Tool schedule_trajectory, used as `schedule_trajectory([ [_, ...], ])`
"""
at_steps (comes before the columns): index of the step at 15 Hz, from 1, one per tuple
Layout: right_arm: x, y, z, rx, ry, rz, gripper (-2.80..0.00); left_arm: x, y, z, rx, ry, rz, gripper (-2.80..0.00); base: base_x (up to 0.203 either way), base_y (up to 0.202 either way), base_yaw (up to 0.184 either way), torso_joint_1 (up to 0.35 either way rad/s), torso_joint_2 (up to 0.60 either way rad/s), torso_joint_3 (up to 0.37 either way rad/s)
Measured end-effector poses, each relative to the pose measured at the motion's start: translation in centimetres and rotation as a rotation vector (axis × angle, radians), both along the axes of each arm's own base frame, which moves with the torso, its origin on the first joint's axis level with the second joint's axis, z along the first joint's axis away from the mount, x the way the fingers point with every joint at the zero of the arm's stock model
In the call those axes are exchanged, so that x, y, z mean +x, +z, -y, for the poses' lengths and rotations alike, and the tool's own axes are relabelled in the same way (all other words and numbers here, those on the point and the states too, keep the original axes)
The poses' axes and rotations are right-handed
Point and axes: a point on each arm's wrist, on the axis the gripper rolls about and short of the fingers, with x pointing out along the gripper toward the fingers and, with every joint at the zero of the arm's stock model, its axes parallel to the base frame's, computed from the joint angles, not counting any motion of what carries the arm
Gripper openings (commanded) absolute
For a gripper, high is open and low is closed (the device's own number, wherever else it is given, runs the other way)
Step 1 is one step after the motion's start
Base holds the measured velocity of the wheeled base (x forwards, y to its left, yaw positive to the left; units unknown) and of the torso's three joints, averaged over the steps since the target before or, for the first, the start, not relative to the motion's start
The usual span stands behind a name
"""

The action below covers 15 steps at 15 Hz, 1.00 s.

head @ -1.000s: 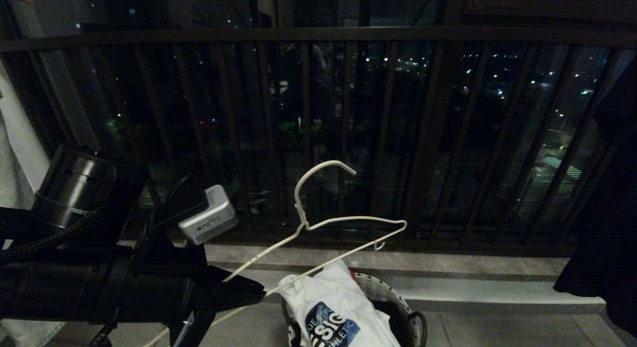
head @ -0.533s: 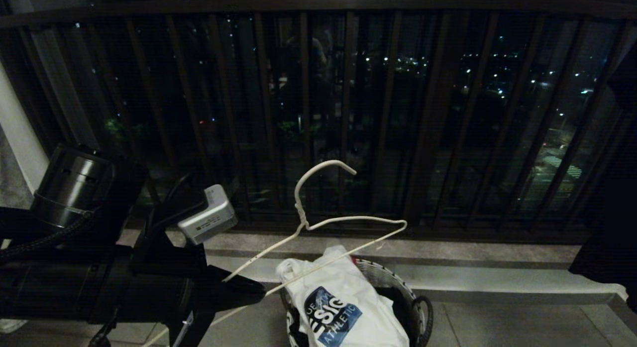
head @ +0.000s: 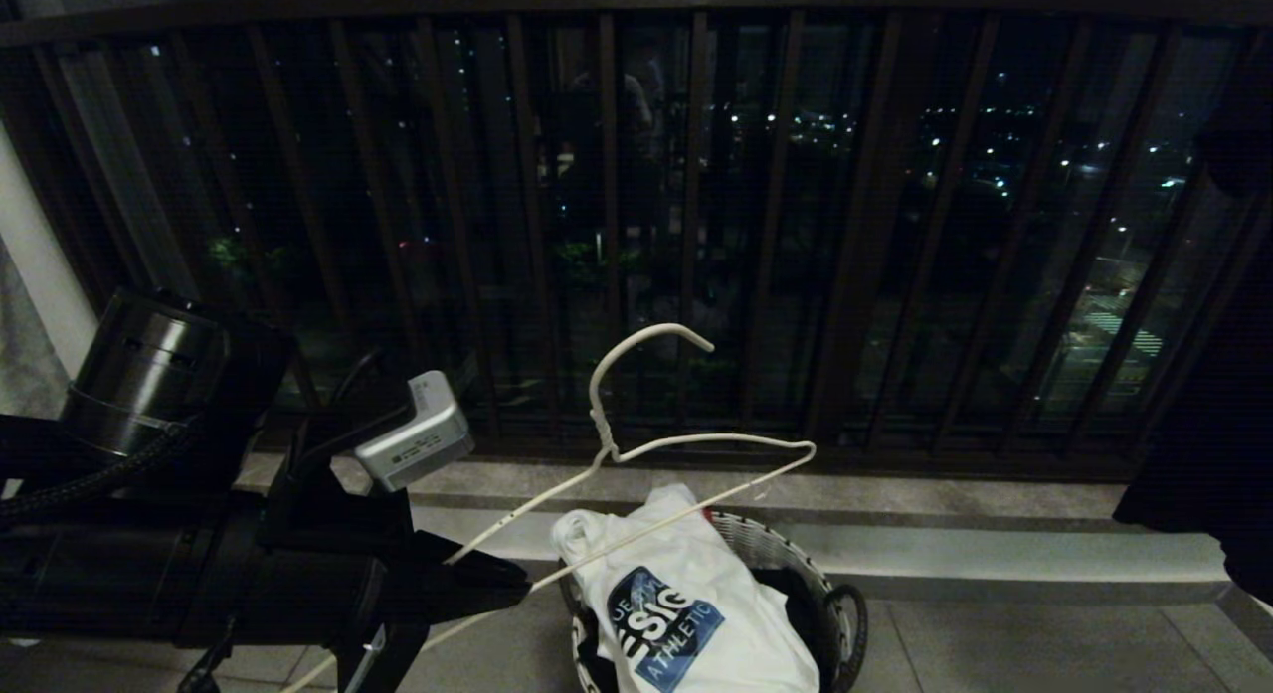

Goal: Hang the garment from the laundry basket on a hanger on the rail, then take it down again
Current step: Pick up clothes from the basket

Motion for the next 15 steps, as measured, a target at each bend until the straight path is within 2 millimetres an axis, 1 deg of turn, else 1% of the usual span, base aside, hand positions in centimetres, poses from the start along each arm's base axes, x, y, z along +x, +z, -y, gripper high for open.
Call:
schedule_trajectory([
  [6, 0.0, 0.0, 0.0, 0.000, 0.000, 0.000, -2.80, -0.1, 0.1, -0.1, -0.004, 0.000, 0.004, -2.80, 0.000, 0.000, 0.000, 0.000, 0.00, 0.000],
  [15, 0.0, 0.0, 0.0, 0.000, 0.000, 0.001, -2.80, -1.1, 0.9, -0.7, -0.025, 0.003, 0.033, -2.80, 0.000, 0.000, 0.000, 0.000, 0.00, 0.000],
])
